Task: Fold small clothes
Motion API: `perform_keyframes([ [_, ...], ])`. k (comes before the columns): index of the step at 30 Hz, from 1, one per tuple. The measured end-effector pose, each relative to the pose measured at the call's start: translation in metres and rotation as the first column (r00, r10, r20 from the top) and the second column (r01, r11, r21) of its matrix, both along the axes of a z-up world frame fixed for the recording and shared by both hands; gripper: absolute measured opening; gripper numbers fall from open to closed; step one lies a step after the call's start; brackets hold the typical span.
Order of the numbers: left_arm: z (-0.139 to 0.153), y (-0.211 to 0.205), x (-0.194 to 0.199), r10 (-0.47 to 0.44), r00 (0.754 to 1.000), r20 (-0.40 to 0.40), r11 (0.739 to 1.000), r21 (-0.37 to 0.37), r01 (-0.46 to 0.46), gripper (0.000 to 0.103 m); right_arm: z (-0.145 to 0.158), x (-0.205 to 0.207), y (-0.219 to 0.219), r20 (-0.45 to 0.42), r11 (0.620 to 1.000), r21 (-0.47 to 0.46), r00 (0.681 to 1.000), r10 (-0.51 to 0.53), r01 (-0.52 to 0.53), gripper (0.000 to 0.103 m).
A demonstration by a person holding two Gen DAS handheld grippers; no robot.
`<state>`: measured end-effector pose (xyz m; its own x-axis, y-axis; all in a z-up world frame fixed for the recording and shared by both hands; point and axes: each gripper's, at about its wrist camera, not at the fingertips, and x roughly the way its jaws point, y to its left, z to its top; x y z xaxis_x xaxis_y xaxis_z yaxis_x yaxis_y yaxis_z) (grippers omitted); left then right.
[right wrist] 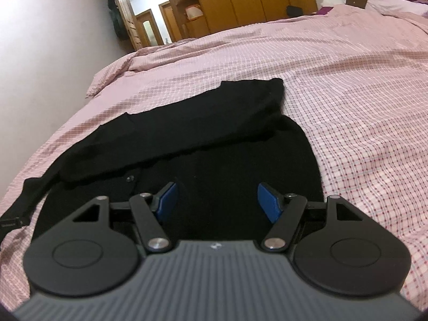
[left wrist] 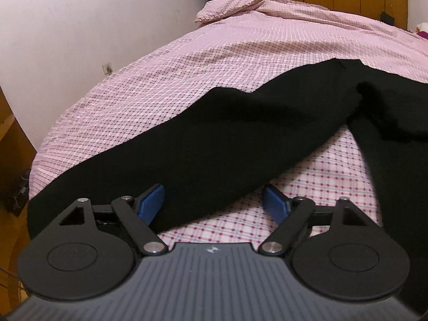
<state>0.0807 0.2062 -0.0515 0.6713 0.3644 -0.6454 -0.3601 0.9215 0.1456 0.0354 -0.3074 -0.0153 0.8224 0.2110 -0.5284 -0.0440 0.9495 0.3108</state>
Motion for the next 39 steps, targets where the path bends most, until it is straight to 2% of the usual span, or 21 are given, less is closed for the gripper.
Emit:
perform_keyframes([
  [5, -0.005, 0.015, 0.012, 0.055, 0.998, 0.03, 0.998, 0.027, -0.056, 0.089, 0.0, -0.002, 0.004, -0.006, 1.0, -0.005, 1.0, 0.001, -0.001, 0.069],
  [8, -0.008, 0.03, 0.019, 0.081, 0.995, 0.053, 0.997, -0.016, -0.08, 0.092, 0.001, -0.003, 0.008, 0.001, 1.0, -0.011, 1.0, 0.005, -0.005, 0.069],
  [10, -0.008, 0.034, 0.019, 0.087, 0.994, 0.069, 0.996, -0.033, -0.085, 0.089, 0.002, -0.004, 0.01, 0.012, 1.0, -0.013, 1.0, 0.013, -0.013, 0.069],
  [11, -0.008, 0.034, 0.018, 0.086, 0.993, 0.079, 0.996, -0.027, -0.084, 0.079, 0.003, -0.004, 0.011, 0.016, 1.0, -0.012, 1.0, 0.017, -0.017, 0.069],
  [12, -0.006, 0.033, 0.017, 0.085, 0.992, 0.09, 0.996, -0.018, -0.084, 0.064, 0.003, -0.004, 0.012, 0.018, 1.0, -0.01, 1.0, 0.018, -0.018, 0.069],
  [13, -0.004, 0.034, 0.017, 0.088, 0.991, 0.1, 0.996, -0.014, -0.087, 0.056, 0.003, -0.004, 0.013, 0.02, 1.0, -0.007, 1.0, 0.019, -0.019, 0.069],
  [15, 0.002, 0.037, 0.017, 0.097, 0.988, 0.117, 0.995, -0.031, -0.094, 0.028, 0.004, -0.005, 0.013, 0.024, 1.0, -0.001, 0.999, 0.023, -0.023, 0.069],
  [18, 0.016, 0.043, 0.018, 0.127, 0.975, 0.181, 0.991, -0.075, -0.115, 0.014, 0.007, -0.008, 0.012, 0.036, 1.0, 0.003, 0.999, 0.022, -0.022, 0.069],
  [22, 0.045, 0.041, 0.016, 0.137, 0.938, 0.317, 0.988, -0.113, -0.106, 0.013, 0.01, -0.011, 0.007, 0.052, 1.0, 0.019, 0.999, 0.006, -0.007, 0.069],
  [25, 0.071, 0.029, 0.019, 0.09, 0.906, 0.413, 0.993, -0.103, -0.052, 0.013, 0.01, -0.011, 0.004, 0.057, 0.999, 0.032, 0.998, -0.006, 0.004, 0.069],
  [28, 0.094, 0.009, 0.025, 0.029, 0.88, 0.474, 0.996, -0.09, 0.015, 0.013, 0.01, -0.011, 0.002, 0.059, 0.999, 0.039, 0.998, -0.012, 0.009, 0.069],
  [34, 0.127, -0.044, 0.039, -0.111, 0.827, 0.551, 0.981, -0.072, 0.179, 0.013, 0.009, -0.012, -0.002, 0.058, 0.998, 0.053, 0.998, -0.021, 0.017, 0.069],
  [39, 0.132, -0.096, 0.058, -0.219, 0.802, 0.555, 0.951, -0.064, 0.304, 0.013, 0.009, -0.015, -0.009, 0.066, 0.997, 0.066, 0.997, -0.036, 0.032, 0.069],
])
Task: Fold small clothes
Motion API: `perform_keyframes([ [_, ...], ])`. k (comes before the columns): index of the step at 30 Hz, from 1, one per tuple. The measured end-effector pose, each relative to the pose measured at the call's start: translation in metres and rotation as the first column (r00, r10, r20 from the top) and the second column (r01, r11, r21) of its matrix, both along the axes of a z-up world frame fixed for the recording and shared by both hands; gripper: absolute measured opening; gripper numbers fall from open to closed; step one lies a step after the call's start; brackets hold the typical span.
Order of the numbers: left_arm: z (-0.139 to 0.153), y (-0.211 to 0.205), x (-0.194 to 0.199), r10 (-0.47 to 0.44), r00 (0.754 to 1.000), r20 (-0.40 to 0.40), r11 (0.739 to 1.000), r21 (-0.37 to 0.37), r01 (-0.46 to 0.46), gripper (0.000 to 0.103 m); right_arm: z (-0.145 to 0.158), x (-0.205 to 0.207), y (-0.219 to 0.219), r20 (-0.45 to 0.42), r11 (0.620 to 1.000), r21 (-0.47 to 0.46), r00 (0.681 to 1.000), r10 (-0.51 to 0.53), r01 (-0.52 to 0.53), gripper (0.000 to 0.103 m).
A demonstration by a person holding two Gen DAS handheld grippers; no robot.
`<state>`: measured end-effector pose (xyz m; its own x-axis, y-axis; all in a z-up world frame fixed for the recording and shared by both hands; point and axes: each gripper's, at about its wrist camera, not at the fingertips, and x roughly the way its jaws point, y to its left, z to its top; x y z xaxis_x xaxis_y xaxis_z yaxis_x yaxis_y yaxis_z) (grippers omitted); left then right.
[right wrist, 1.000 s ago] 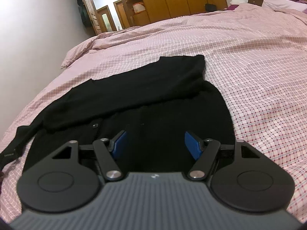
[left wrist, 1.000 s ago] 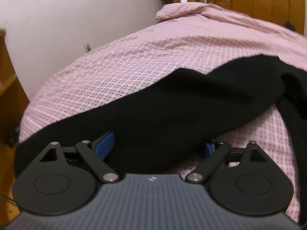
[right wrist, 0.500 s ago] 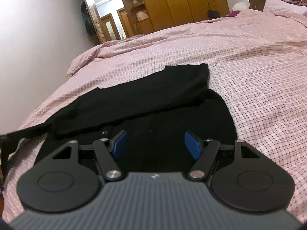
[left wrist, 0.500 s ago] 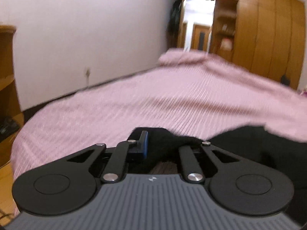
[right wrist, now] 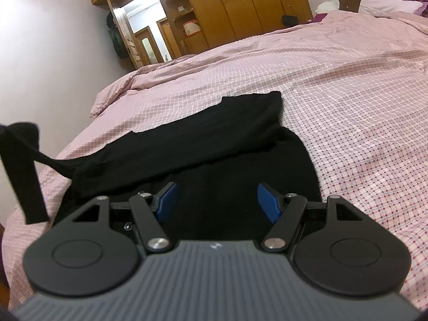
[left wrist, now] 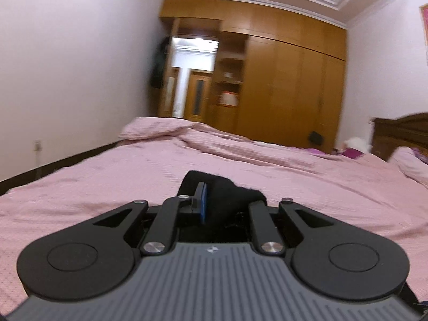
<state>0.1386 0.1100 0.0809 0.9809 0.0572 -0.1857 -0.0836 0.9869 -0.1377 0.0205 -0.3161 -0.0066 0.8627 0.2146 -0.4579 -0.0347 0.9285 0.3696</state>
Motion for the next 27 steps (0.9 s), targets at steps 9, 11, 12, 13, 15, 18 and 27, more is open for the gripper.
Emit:
perform_keyframes([
  [9, -0.046, -0.095, 0.041, -0.179, 0.973, -0.147, 0.982, 0.036, 0.186, 0.013, -0.006, -0.001, -0.016, -0.006, 0.999, 0.027, 0.999, -0.037, 0.037, 0.069],
  [11, -0.063, -0.114, 0.049, -0.197, 0.961, -0.194, 0.978, 0.034, 0.207, 0.013, -0.009, -0.001, -0.019, -0.009, 0.999, 0.029, 0.999, -0.044, 0.044, 0.069],
  [12, -0.074, -0.119, 0.055, -0.204, 0.955, -0.216, 0.976, 0.03, 0.215, 0.013, -0.01, 0.0, -0.021, -0.011, 0.998, 0.031, 0.999, -0.046, 0.047, 0.069],
  [13, -0.084, -0.121, 0.059, -0.209, 0.949, -0.237, 0.975, 0.024, 0.221, 0.013, -0.012, 0.0, -0.022, -0.013, 0.998, 0.033, 0.999, -0.048, 0.048, 0.069],
  [15, -0.106, -0.126, 0.07, -0.218, 0.934, -0.284, 0.973, 0.01, 0.23, 0.013, -0.016, 0.002, -0.024, -0.021, 0.998, 0.033, 0.999, -0.047, 0.048, 0.069],
  [18, -0.13, -0.123, 0.084, -0.217, 0.907, -0.361, 0.974, -0.012, 0.228, 0.015, -0.022, 0.006, -0.026, -0.04, 0.998, 0.023, 0.998, -0.052, 0.053, 0.069],
  [27, -0.129, -0.122, 0.077, -0.213, 0.882, -0.42, 0.972, -0.002, 0.234, 0.044, -0.04, 0.012, -0.029, -0.069, 0.995, 0.062, 0.995, -0.077, 0.081, 0.068],
])
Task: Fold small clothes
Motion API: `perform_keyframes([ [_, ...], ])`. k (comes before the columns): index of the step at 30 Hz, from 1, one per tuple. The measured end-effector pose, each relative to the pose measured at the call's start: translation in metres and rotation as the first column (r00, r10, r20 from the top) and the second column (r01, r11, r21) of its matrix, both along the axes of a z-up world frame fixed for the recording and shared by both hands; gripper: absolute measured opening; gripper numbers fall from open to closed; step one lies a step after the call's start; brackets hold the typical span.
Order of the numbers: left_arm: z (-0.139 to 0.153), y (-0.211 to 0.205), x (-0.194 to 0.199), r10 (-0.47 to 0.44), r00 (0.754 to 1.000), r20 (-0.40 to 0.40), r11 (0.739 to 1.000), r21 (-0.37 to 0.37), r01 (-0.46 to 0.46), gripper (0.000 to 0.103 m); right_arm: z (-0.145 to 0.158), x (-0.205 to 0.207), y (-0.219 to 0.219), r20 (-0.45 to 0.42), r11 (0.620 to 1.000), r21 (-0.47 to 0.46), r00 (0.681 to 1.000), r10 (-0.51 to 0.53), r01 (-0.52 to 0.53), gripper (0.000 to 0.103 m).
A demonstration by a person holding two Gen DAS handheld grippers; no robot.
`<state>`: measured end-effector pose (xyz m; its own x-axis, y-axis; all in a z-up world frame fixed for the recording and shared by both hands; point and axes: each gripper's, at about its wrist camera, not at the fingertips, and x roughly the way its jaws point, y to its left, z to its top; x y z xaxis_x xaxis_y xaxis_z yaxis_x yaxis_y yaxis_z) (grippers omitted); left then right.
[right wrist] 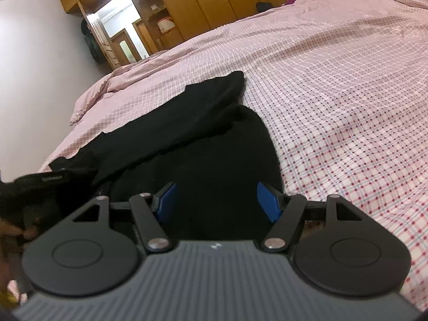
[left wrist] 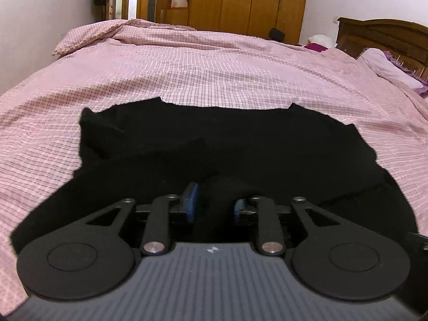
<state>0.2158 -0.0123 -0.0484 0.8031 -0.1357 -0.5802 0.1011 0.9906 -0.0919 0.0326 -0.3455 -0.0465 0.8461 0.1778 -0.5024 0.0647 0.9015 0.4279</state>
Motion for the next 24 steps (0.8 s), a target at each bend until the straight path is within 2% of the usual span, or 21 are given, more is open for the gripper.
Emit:
perform_keyframes([
  [2, 0.012, 0.007, -0.015, 0.008, 1.0, 0.006, 1.0, 0.006, -0.008, 0.058, -0.003, 0.0, -0.002, 0.004, 1.0, 0.016, 1.0, -0.006, 0.006, 0.07],
  [4, 0.024, 0.013, -0.032, 0.02, 1.0, 0.015, 0.999, 0.03, -0.021, 0.062, -0.006, 0.0, -0.005, 0.009, 0.999, 0.053, 1.0, 0.001, -0.001, 0.078],
  [6, 0.037, 0.021, -0.049, 0.028, 0.999, 0.024, 0.998, 0.046, -0.029, 0.065, -0.007, 0.001, -0.005, 0.001, 0.998, 0.067, 1.0, 0.007, -0.007, 0.079],
  [10, 0.054, 0.043, -0.077, 0.077, 0.997, 0.026, 0.994, 0.071, -0.079, 0.067, -0.004, 0.002, -0.001, -0.014, 0.999, 0.043, 1.0, 0.014, -0.013, 0.079],
  [14, 0.063, 0.071, -0.093, 0.151, 0.988, -0.009, 0.987, 0.06, -0.15, 0.068, 0.01, 0.005, 0.01, -0.037, 1.0, -0.001, 0.999, 0.026, -0.026, 0.082],
  [17, 0.065, 0.092, -0.103, 0.209, 0.978, -0.027, 0.976, 0.063, -0.207, 0.068, 0.025, 0.007, 0.026, -0.011, 0.996, -0.025, 0.996, 0.086, -0.086, 0.081],
  [19, 0.065, 0.105, -0.107, 0.24, 0.97, -0.04, 0.969, 0.066, -0.237, 0.068, 0.037, 0.008, 0.043, 0.019, 0.988, -0.077, 0.991, 0.133, -0.131, 0.081],
  [24, 0.057, 0.132, -0.118, 0.306, 0.949, -0.078, 0.951, 0.064, -0.301, 0.069, 0.062, 0.018, 0.09, 0.072, 0.947, -0.155, 0.953, 0.295, -0.282, 0.081],
])
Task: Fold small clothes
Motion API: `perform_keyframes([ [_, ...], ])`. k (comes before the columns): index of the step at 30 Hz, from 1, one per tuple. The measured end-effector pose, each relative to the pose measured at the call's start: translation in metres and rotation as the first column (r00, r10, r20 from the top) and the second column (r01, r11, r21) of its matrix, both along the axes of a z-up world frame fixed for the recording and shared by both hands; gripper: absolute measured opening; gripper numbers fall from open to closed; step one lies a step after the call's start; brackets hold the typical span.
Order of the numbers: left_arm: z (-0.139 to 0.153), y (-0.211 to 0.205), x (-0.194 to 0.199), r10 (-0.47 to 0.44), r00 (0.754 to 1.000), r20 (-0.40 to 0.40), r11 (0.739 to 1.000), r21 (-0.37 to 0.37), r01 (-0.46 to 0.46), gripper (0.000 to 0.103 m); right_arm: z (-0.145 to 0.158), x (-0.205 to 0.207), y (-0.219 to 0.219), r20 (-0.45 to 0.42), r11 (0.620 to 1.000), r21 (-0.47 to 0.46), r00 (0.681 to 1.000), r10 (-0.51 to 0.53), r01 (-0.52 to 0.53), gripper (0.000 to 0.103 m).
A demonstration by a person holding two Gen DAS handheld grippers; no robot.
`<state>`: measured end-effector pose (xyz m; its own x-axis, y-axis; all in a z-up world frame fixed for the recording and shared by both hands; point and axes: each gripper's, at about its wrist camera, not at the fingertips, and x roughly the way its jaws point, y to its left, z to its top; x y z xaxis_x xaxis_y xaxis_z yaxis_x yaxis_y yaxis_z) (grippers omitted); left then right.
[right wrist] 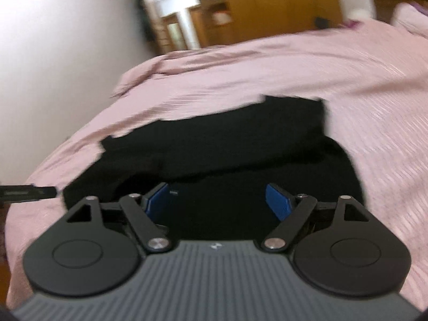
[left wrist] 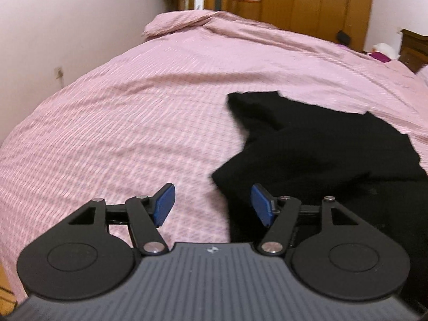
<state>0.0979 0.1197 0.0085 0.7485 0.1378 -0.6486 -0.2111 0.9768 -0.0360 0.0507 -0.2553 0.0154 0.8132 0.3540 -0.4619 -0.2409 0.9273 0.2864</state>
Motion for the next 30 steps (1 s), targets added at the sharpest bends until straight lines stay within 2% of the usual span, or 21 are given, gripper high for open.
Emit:
perform_keyframes([
  [4, -0.006, 0.016, -0.006, 0.037, 0.999, -0.026, 0.999, 0.006, -0.037, 0.069, 0.01, 0.01, 0.041, 0.01, 0.994, -0.022, 0.994, 0.109, -0.109, 0.081],
  [9, -0.014, 0.034, -0.014, 0.081, 0.996, -0.046, 0.997, 0.005, -0.081, 0.07, 0.015, 0.017, 0.093, 0.008, 0.969, -0.047, 0.97, 0.244, -0.243, 0.08],
  [13, -0.018, 0.047, -0.019, 0.114, 0.992, -0.047, 0.993, -0.012, -0.115, 0.07, 0.014, 0.021, 0.134, -0.014, 0.942, -0.064, 0.944, 0.329, -0.329, 0.08],
  [18, -0.021, 0.061, -0.025, 0.147, 0.988, -0.043, 0.989, -0.019, -0.148, 0.07, 0.003, 0.024, 0.184, -0.043, 0.886, -0.103, 0.892, 0.449, -0.451, 0.079],
  [21, -0.023, 0.068, -0.03, 0.164, 0.986, -0.04, 0.986, -0.017, -0.165, 0.07, -0.005, 0.029, 0.208, -0.055, 0.864, -0.14, 0.875, 0.481, -0.484, 0.079],
  [24, -0.025, 0.076, -0.033, 0.178, 0.983, -0.042, 0.984, -0.022, -0.179, 0.07, -0.013, 0.038, 0.226, -0.077, 0.859, -0.162, 0.874, 0.48, -0.486, 0.079],
  [27, -0.029, 0.082, -0.034, 0.193, 0.98, -0.048, 0.98, -0.034, -0.195, 0.07, -0.022, 0.047, 0.234, -0.101, 0.86, -0.186, 0.879, 0.465, -0.476, 0.074],
  [29, -0.031, 0.084, -0.034, 0.198, 0.979, -0.052, 0.979, -0.042, -0.2, 0.07, -0.027, 0.048, 0.239, -0.096, 0.859, -0.228, 0.889, 0.448, -0.458, 0.064],
  [30, -0.032, 0.085, -0.034, 0.199, 0.979, -0.052, 0.978, -0.044, -0.202, 0.07, -0.027, 0.048, 0.241, -0.089, 0.859, -0.252, 0.895, 0.438, -0.446, 0.054],
])
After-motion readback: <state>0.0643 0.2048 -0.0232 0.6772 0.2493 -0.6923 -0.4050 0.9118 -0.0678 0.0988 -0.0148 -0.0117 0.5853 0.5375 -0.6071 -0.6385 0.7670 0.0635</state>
